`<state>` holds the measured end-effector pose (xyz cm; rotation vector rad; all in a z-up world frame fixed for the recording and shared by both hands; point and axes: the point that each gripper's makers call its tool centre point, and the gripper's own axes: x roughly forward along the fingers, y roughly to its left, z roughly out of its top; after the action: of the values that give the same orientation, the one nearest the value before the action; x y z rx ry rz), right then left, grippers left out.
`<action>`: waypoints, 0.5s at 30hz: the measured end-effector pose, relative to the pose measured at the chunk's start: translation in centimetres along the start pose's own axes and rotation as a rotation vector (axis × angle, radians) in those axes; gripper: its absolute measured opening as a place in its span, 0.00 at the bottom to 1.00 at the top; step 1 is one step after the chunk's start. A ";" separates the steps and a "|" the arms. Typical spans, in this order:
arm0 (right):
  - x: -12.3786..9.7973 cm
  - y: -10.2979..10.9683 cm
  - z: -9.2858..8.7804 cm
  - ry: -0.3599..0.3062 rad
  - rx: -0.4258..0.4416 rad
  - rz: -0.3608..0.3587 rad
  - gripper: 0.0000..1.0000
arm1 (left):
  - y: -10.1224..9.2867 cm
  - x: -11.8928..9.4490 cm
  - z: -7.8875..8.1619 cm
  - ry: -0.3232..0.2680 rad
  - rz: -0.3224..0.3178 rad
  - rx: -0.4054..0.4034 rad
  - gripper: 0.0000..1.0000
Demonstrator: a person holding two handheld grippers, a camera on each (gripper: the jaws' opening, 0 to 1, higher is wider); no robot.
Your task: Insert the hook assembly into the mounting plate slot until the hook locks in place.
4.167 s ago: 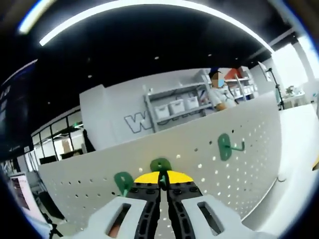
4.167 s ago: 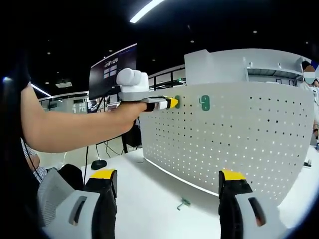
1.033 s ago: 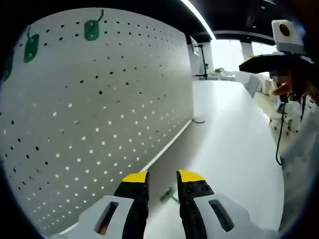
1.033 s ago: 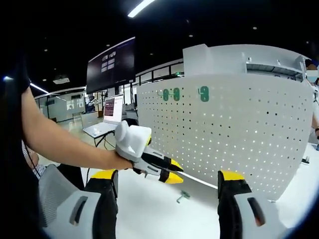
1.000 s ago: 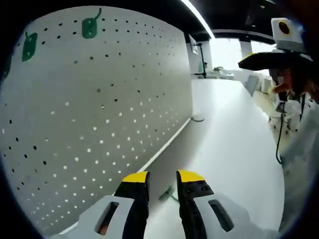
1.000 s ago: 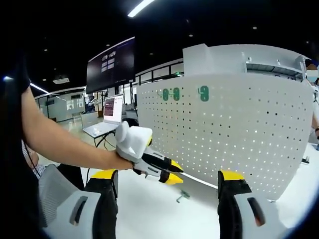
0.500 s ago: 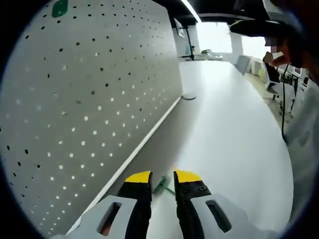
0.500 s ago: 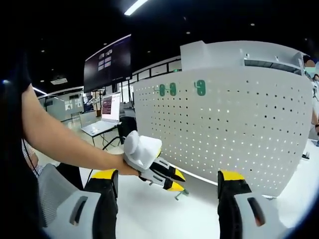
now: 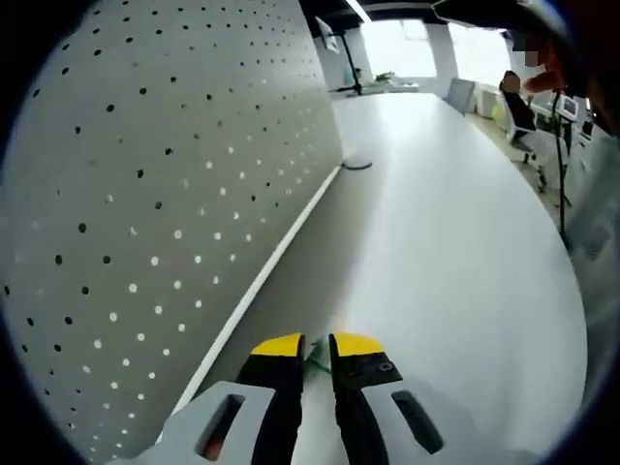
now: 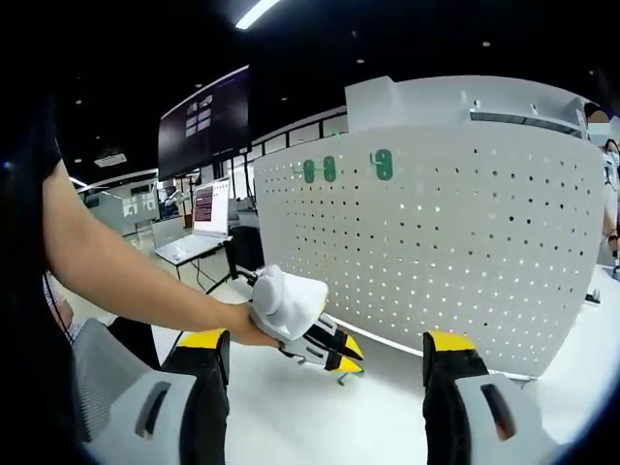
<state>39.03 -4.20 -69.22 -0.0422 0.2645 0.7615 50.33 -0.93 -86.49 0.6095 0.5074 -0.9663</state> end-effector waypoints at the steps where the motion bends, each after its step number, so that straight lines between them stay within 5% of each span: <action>1: 0.0 0.0 0.0 0.000 -0.001 0.000 0.80 | 0.1 0.1 0.0 0.003 -0.001 0.001 0.10; 15: -0.1 -0.2 -0.2 0.001 0.008 -0.003 0.80 | -0.2 0.4 -1.2 0.058 -0.001 0.006 0.02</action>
<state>39.10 -4.45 -69.45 -0.0354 0.2680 0.7572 50.23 -0.44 -87.68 0.6440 0.5570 -0.9537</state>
